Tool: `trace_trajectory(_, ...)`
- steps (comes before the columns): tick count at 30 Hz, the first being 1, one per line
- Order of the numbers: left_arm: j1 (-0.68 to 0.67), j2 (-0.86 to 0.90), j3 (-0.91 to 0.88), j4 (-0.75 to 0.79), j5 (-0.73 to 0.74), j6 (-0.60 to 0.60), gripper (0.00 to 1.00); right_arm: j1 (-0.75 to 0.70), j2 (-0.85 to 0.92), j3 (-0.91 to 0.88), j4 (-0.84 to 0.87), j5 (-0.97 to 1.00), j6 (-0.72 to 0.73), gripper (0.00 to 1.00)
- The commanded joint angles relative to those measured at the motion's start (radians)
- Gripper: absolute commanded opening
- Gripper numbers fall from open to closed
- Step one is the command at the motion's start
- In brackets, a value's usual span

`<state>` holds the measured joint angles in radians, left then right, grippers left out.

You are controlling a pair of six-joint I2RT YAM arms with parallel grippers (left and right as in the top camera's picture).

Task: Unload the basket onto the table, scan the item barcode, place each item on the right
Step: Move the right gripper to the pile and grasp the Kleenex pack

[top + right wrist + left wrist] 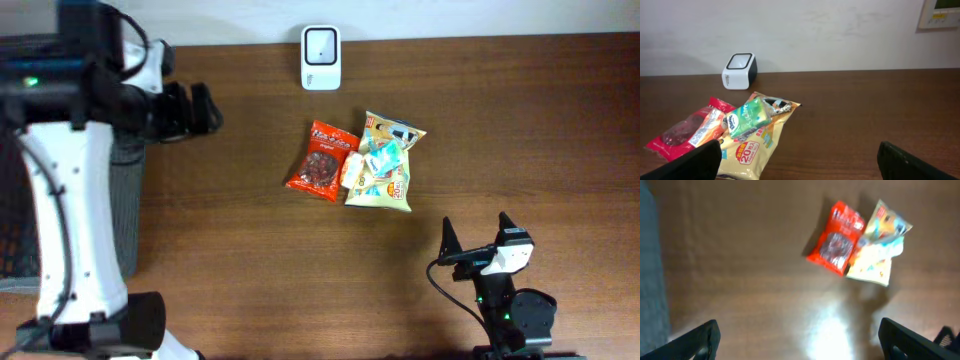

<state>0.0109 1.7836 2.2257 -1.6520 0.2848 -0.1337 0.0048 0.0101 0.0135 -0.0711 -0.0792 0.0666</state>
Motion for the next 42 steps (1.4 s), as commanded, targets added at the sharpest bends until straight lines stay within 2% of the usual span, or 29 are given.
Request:
trace_trajectory(1,-0.06,0.001,-0.177,0.098,0.012,0.019,0.99,0.008,-0.006,-0.008,0.0,-0.006,-0.007,0.99)
trace_trajectory(3,-0.1,0.001,-0.253,0.185,0.012,0.019,0.99,0.008,-0.006,-0.008,0.0,-0.006,-0.007,0.99)
trace_trajectory(6,-0.138,0.001,-0.275,0.244,0.011,0.019,0.99,0.008,-0.006,-0.008,0.03,-0.02,-0.006,0.98)
trace_trajectory(8,-0.148,0.001,-0.275,0.249,0.011,0.019,0.99,0.008,-0.006,-0.008,0.102,-0.297,0.109,0.98)
trace_trajectory(10,-0.148,0.001,-0.275,0.249,0.011,0.019,0.99,0.008,-0.006,-0.008,0.101,-0.582,0.228,0.98)
trace_trajectory(12,-0.148,0.001,-0.275,0.249,0.011,0.019,0.99,0.008,-0.006,-0.008,0.241,-0.598,0.327,0.98)
trace_trajectory(15,-0.148,0.001,-0.275,0.249,0.011,0.019,0.99,0.008,-0.005,-0.005,0.558,-0.551,0.335,0.98)
trace_trajectory(17,-0.148,0.001,-0.275,0.249,0.011,0.019,0.99,0.005,-0.001,0.059,0.613,-0.436,0.327,0.98)
trace_trajectory(19,-0.148,0.001,-0.275,0.249,0.011,0.019,0.99,0.005,0.026,0.164,0.543,-0.421,0.224,0.98)
trace_trajectory(21,-0.148,0.001,-0.275,0.249,0.011,0.019,0.99,0.005,0.152,0.425,0.21,-0.419,0.019,0.98)
trace_trajectory(22,-0.148,0.001,-0.275,0.249,0.011,0.019,0.99,0.005,0.236,0.552,0.028,-0.394,-0.036,0.98)
trace_trajectory(24,-0.148,0.001,-0.275,0.249,0.011,0.019,0.99,0.006,0.47,0.84,-0.354,-0.328,-0.071,0.99)
trace_trajectory(27,-0.148,0.001,-0.275,0.249,0.011,0.019,0.99,0.008,0.818,1.165,-0.699,-0.418,-0.069,0.98)
trace_trajectory(30,-0.148,0.001,-0.275,0.249,0.011,0.019,0.99,0.008,1.043,1.308,-0.801,-0.664,-0.029,0.98)
trace_trajectory(32,-0.148,0.001,-0.275,0.249,0.011,0.019,0.99,0.011,1.165,1.317,-0.731,-0.702,-0.03,0.98)
trace_trajectory(34,-0.148,0.001,-0.275,0.249,0.011,0.019,0.99,0.029,1.312,1.321,-0.679,-0.571,-0.04,0.91)
trace_trajectory(36,-0.148,0.001,-0.275,0.249,0.011,0.019,0.99,0.06,1.472,1.355,-0.684,-0.471,-0.04,0.89)
trace_trajectory(39,-0.148,0.001,-0.275,0.248,0.011,0.019,0.99,0.107,1.782,1.528,-0.756,-0.389,-0.027,0.78)
trace_trajectory(42,-0.146,0.001,-0.275,0.249,0.011,0.019,0.99,0.136,1.928,1.622,-0.756,-0.294,-0.032,0.78)
